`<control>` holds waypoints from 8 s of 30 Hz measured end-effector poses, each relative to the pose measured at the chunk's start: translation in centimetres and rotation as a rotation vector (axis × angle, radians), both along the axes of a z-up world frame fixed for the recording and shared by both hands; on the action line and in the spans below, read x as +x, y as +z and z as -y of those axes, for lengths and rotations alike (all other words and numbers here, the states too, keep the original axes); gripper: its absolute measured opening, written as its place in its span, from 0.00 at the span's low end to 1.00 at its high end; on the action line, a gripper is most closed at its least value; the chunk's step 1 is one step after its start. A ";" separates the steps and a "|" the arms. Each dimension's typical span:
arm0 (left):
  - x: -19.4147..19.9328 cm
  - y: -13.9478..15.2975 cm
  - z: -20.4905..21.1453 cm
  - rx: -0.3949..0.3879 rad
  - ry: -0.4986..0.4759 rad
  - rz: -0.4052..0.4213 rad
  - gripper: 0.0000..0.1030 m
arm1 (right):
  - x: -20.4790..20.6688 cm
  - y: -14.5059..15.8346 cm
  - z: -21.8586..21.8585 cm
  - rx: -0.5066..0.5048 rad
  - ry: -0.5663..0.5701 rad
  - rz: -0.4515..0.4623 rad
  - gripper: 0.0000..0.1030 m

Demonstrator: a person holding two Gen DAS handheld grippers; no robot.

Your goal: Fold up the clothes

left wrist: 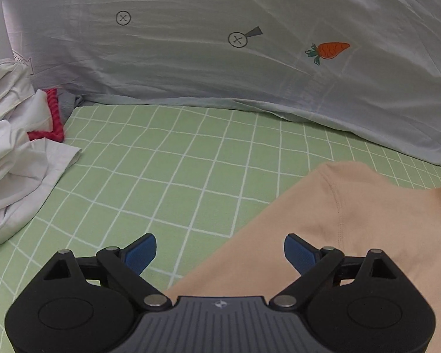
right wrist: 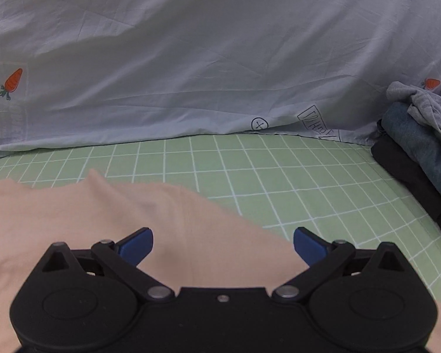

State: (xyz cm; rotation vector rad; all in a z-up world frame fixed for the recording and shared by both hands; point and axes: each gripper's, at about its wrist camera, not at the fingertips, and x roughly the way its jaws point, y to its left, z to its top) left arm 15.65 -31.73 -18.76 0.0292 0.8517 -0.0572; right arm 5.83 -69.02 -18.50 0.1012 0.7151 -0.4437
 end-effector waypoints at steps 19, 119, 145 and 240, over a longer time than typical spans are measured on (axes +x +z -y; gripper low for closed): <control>1.9 -2.7 3.7 0.043 0.018 0.001 0.98 | 4.2 -2.4 4.8 0.081 0.216 0.000 0.05; -21.8 -1.8 -6.0 0.022 -0.133 -0.173 0.98 | -19.1 -2.0 -18.4 0.134 0.035 0.034 1.00; -20.7 -2.0 -5.9 0.035 -0.102 -0.256 1.00 | -14.4 -0.8 -20.8 0.429 0.379 0.062 0.02; -24.1 7.0 -6.5 0.011 -0.207 -0.123 1.00 | -20.1 1.4 -20.0 0.355 0.131 -0.011 0.75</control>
